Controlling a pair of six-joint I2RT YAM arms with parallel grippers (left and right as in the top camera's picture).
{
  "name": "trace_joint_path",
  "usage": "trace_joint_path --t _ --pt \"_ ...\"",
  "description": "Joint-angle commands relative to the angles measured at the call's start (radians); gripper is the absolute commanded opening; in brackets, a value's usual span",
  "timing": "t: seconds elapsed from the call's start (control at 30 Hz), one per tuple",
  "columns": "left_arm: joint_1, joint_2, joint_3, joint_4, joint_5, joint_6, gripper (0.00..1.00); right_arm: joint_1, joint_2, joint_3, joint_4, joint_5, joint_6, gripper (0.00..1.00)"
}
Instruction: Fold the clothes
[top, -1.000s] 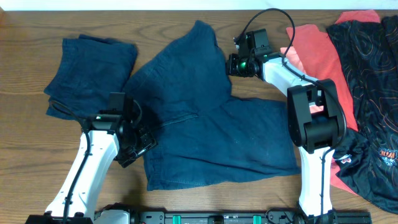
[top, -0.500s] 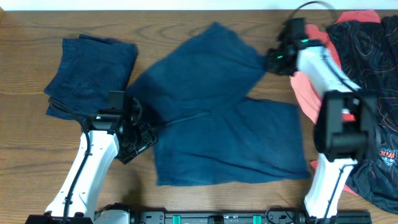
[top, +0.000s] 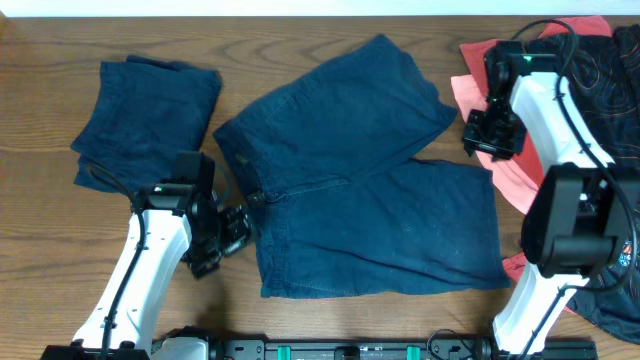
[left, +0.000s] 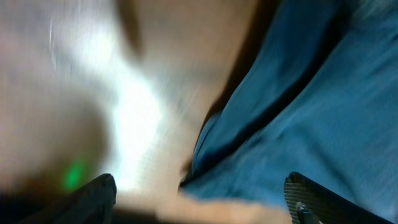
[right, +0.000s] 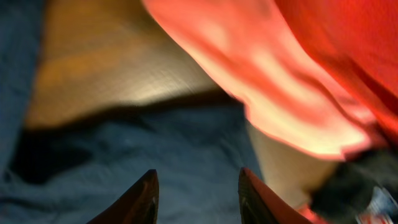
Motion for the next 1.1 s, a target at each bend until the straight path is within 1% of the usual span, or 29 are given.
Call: trace_joint_path --t 0.0,0.07,0.13,0.2,0.37,0.43,0.53,0.6,0.63,0.67,0.7,0.73,0.77,0.8,0.9,1.07 --pt "-0.010 0.000 -0.011 -0.059 0.053 0.026 0.92 -0.025 -0.127 -0.005 -0.029 0.008 0.039 0.42" --pt "-0.030 0.000 -0.048 -0.069 0.128 0.004 0.92 -0.029 -0.198 -0.041 -0.034 -0.039 0.039 0.43" --pt "-0.049 0.000 -0.093 -0.041 0.200 -0.038 0.92 -0.032 -0.248 -0.080 -0.035 -0.068 0.040 0.44" --pt "-0.073 -0.001 -0.152 0.013 0.249 -0.129 0.91 -0.034 -0.299 -0.138 -0.033 -0.108 0.040 0.45" --pt "-0.130 -0.014 -0.307 0.189 0.315 -0.347 0.79 -0.034 -0.414 -0.299 -0.034 -0.134 0.074 0.45" --pt "-0.153 -0.018 -0.360 0.266 0.315 -0.406 0.79 -0.034 -0.458 -0.355 -0.026 -0.139 0.086 0.45" --pt "-0.185 -0.019 -0.429 0.422 0.308 -0.471 0.78 -0.035 -0.513 -0.413 -0.021 -0.141 0.096 0.45" --pt "-0.194 -0.019 -0.454 0.520 0.278 -0.484 0.71 -0.035 -0.545 -0.444 -0.026 -0.165 0.097 0.43" --pt "-0.194 -0.019 -0.457 0.544 0.256 -0.484 0.60 -0.035 -0.564 -0.462 -0.028 -0.188 0.099 0.42" --pt "-0.194 -0.019 -0.457 0.560 0.245 -0.484 0.47 -0.035 -0.576 -0.476 -0.031 -0.204 0.108 0.42" --pt "-0.194 -0.019 -0.457 0.581 0.237 -0.483 0.30 -0.035 -0.595 -0.498 -0.036 -0.223 0.124 0.41" --pt "-0.194 -0.019 -0.457 0.595 0.226 -0.483 0.19 -0.035 -0.613 -0.523 -0.040 -0.238 0.138 0.41" --pt "-0.194 -0.019 -0.457 0.606 0.211 -0.483 0.10 -0.035 -0.629 -0.549 -0.040 -0.251 0.150 0.41" --pt "-0.194 -0.019 -0.456 0.615 0.198 -0.483 0.06 -0.035 -0.645 -0.576 -0.039 -0.266 0.157 0.40" --pt "-0.194 -0.019 -0.456 0.631 0.181 -0.482 0.06 -0.035 -0.690 -0.669 -0.040 -0.285 0.207 0.40" --pt "-0.194 -0.022 -0.435 0.620 0.182 -0.444 0.06 -0.035 -0.751 -0.834 -0.041 -0.305 0.339 0.42"
